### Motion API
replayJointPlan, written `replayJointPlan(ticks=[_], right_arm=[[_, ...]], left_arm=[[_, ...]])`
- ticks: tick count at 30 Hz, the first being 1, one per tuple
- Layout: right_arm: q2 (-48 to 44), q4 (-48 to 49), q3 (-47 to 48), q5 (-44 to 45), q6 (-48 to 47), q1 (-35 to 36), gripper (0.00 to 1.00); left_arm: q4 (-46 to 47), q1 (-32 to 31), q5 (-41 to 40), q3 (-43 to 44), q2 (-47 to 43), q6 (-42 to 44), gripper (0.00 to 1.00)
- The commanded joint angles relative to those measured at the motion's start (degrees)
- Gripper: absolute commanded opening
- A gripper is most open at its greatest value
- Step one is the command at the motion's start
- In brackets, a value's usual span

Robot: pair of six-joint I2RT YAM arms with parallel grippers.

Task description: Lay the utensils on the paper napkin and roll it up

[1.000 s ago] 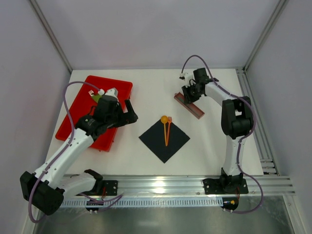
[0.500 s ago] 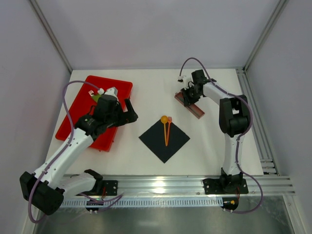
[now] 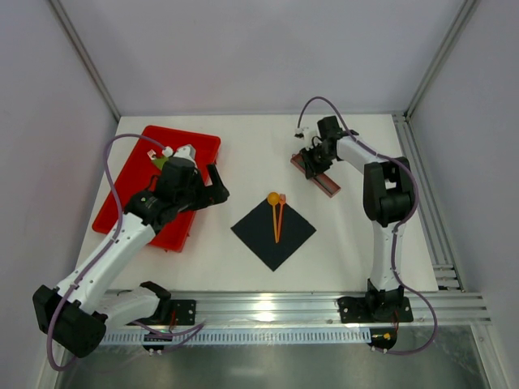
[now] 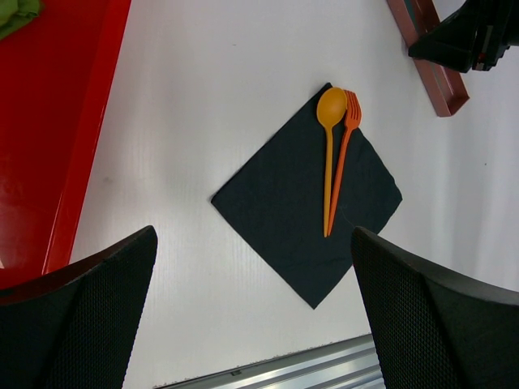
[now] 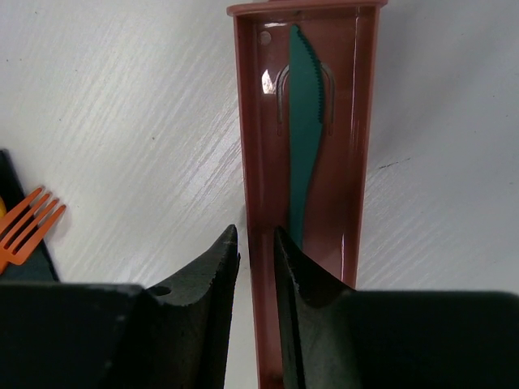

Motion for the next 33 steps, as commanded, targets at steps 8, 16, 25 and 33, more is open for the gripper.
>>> replayJointPlan(ticks=[8, 16, 25, 33], right_arm=[[-5.0, -0.6, 3.7, -1.6, 1.7, -0.6, 0.27], [-5.0, -0.6, 3.0, 2.6, 0.9, -1.5, 0.26], [-4.4, -2.0, 2.1, 3.1, -0.5, -1.6, 0.26], [-4.9, -1.5, -1.2, 2.4, -1.4, -1.4, 0.24]], left_arm=[[0.3, 0.0, -0.8, 1.8, -1.7, 0.6, 1.0], [0.4, 0.1, -0.8, 1.7, -1.9, 0.7, 1.0], [0.7, 0.1, -0.6, 1.6, -1.7, 0.6, 1.0], [1.3, 0.0, -0.3, 1.6, -1.6, 0.7, 1.0]])
